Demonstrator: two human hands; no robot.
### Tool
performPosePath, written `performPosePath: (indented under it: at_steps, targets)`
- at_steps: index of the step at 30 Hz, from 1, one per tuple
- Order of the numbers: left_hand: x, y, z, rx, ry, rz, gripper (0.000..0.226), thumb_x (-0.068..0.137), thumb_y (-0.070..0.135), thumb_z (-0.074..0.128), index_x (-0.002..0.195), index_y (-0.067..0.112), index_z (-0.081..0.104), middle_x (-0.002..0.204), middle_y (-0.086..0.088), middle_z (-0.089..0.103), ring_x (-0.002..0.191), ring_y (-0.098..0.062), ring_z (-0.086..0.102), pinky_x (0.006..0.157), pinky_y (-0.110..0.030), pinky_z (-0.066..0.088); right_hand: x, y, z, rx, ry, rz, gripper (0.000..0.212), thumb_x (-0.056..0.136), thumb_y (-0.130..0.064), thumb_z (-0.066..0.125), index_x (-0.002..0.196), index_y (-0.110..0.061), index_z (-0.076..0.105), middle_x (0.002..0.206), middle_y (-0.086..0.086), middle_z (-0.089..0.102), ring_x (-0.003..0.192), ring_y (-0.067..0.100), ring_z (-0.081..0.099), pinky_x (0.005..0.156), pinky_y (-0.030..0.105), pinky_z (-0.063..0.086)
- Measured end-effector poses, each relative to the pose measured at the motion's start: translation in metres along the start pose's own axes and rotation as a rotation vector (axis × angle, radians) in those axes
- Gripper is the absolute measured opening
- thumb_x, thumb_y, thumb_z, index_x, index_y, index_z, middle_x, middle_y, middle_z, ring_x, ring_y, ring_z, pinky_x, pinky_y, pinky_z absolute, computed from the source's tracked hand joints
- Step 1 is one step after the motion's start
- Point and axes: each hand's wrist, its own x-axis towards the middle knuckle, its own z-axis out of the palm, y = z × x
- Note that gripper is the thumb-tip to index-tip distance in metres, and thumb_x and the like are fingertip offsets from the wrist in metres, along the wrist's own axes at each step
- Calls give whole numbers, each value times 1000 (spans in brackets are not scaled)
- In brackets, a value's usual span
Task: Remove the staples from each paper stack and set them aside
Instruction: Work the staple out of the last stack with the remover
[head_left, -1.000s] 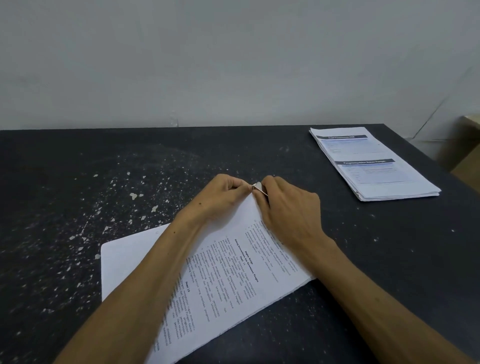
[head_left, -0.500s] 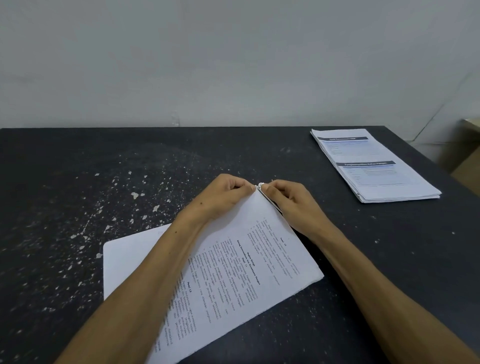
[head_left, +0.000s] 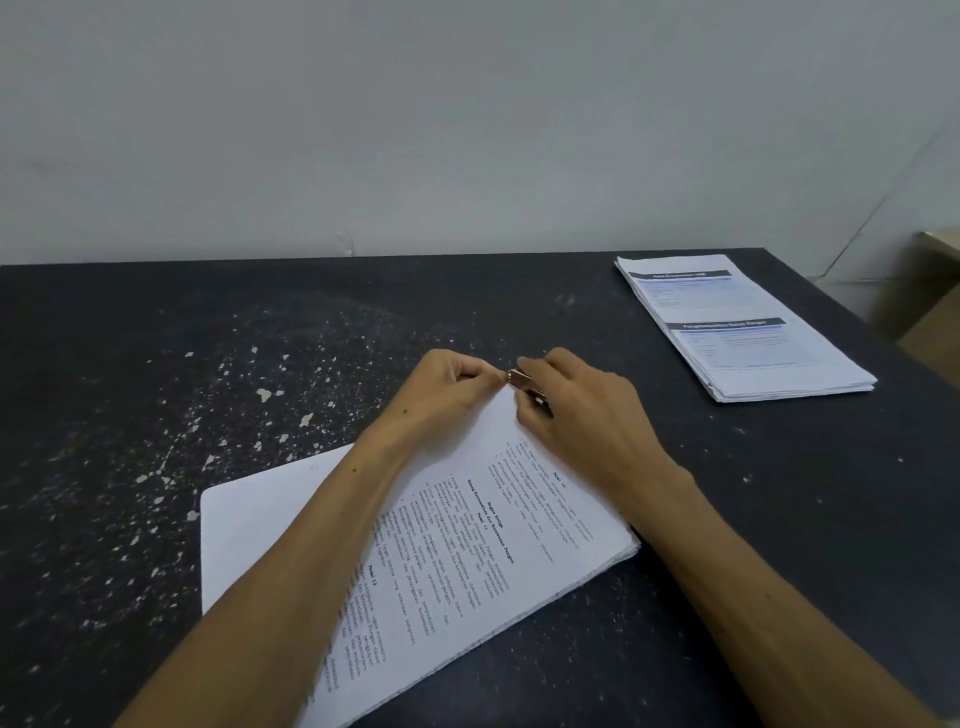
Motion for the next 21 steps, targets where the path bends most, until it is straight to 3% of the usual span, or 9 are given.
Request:
performPosePath:
  at_steps: [3, 5, 7, 9, 12, 16, 21]
  targets:
    - [3, -2, 0, 5, 6, 3, 29, 104, 35, 59, 93, 23, 83, 92, -6, 80, 92, -18, 74, 86, -34, 55, -3, -1, 8, -68, 69, -21, 13, 90, -19, 73, 100, -11, 75, 76, 3, 64, 44, 21, 53, 44, 21, 27]
    - [6, -5, -1, 13, 2, 2, 29, 103, 39, 60, 93, 23, 82, 98, -17, 77, 90, -21, 71, 87, -42, 56, -4, -2, 13, -72, 65, -4, 12, 93, -20, 65, 97, -11, 73, 72, 1, 62, 45, 20, 50, 43, 23, 28]
    - [7, -5, -2, 27, 15, -5, 27, 103, 37, 62, 92, 23, 82, 97, -11, 78, 94, -22, 74, 91, -43, 57, -4, -4, 15, -21, 55, 46, 15, 94, -21, 59, 95, -13, 72, 69, 0, 59, 45, 19, 42, 45, 24, 27]
    - [9, -4, -3, 53, 23, -5, 23, 103, 31, 63, 93, 22, 82, 93, 2, 80, 92, -14, 74, 89, -33, 56, -5, -3, 16, 49, 23, 82, 10, 94, -19, 63, 97, -13, 71, 69, 0, 56, 49, 17, 35, 48, 26, 26]
    - [12, -2, -5, 78, 17, -20, 22, 102, 28, 63, 93, 21, 82, 91, 5, 80, 82, -5, 72, 82, -24, 55, -4, -1, 14, 117, -89, 119, 16, 99, -24, 59, 105, -13, 69, 75, 0, 56, 56, 22, 48, 51, 30, 34]
    - [13, -2, -5, 74, 18, -36, 22, 102, 28, 64, 92, 21, 81, 89, 4, 79, 79, -4, 70, 79, -24, 55, -1, 0, 12, 177, -145, 156, 23, 99, -31, 53, 101, -14, 67, 75, 0, 57, 65, 24, 55, 58, 39, 48]
    - [13, -3, -5, 37, 29, -52, 20, 101, 30, 65, 91, 24, 82, 92, 5, 79, 89, -15, 73, 86, -33, 58, 3, 8, 8, 310, -165, 205, 25, 99, -37, 54, 87, -17, 66, 68, -6, 58, 61, 15, 55, 62, 41, 51]
